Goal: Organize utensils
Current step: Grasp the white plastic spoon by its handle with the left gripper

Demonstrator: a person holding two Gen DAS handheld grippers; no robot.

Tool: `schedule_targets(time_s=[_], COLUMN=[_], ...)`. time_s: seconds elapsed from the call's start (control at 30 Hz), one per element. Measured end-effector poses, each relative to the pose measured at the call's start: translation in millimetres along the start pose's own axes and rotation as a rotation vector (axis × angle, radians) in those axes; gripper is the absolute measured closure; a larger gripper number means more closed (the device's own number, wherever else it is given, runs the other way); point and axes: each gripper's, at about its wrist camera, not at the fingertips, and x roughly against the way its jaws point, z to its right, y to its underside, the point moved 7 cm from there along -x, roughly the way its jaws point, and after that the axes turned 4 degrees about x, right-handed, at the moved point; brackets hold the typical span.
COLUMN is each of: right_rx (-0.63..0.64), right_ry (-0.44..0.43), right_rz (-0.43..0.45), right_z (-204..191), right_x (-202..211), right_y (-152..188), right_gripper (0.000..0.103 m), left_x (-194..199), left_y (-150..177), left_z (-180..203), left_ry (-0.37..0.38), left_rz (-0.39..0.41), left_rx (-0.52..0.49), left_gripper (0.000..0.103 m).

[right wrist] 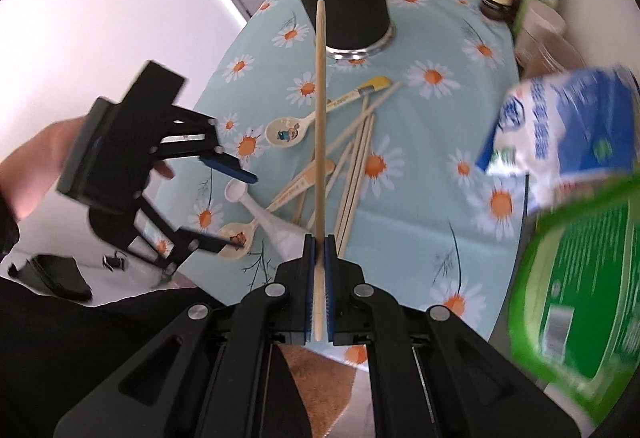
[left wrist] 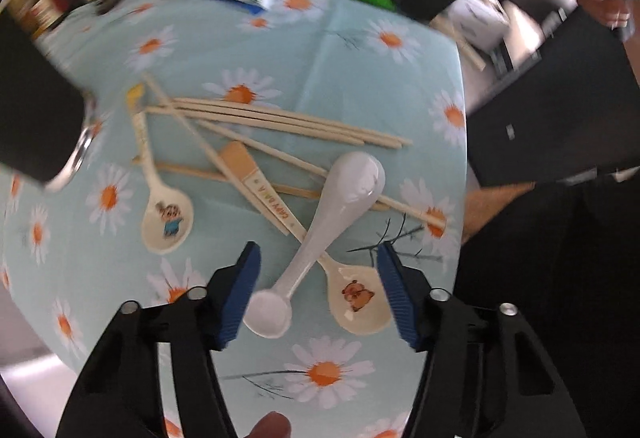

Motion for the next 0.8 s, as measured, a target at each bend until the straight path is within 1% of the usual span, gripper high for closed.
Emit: schedule_targets(time_s=[0.07,0.2,0.27,0.37,0.43,0.57,0.63,0.7,0.73,0.8], right_rx=[-0.029,-0.08,-0.113,-0.144,-0.156,-0.172,-0.179,-0.183,-0.185,-0.186], right_ry=[-0.002,0.002,0.005,0.007,0.007,0.003,0.001,0.002,0.002,0.003], right_rz=[0.015,0.054,0.072,0.092,0.099,0.103,0.102,0.099,0.098,0.094], right_z=[1.3,6.0,8.8,8.7,7.2,3.8,3.9,4.8,5.0,5.7], right_x=[3.8,10.9,13.1,15.6,15.3,13.6,13.1,12.5,12.3,9.0], right_y=[7.7,23.1,30.5,38.2,42.1,46.6,46.9,47.4,48.1,47.5], right_gripper=[0.097,0.097,0.097,0.097,0.097,0.097,0.097,0.097,0.097,0.097], left_x=[-1.6,-6.9,-14.2,-24.0,-27.9,-36.5,-45.2,-55.1,-54.8,-57.5], left_y=[-2.0,-10.8,-15.6,-20.1,-25.6,-37.4,-43.6,-50.7,-46.1,-49.7], left_z=[1.6,13.7,18.2,20.4,24.2,33.7,40.4,48.0,48.5,53.9], left_ry=[0.002,0.048,0.041,0.044,0.047,0.042,0.031,0.026,0.028,0.025], left_rz=[-0.014,-0.06,-0.09,-0.122,-0.123,-0.133,-0.145,-0.145,-0.143,-0.129], left_rx=[-0.05,-0.176,-0.236,-0.27,-0.294,-0.349,-0.37,-0.39,-0.394,-0.392], left_gripper=[0.052,0.061,0.061,0.066,0.069,0.07,0.077,0.077,0.077,0.077])
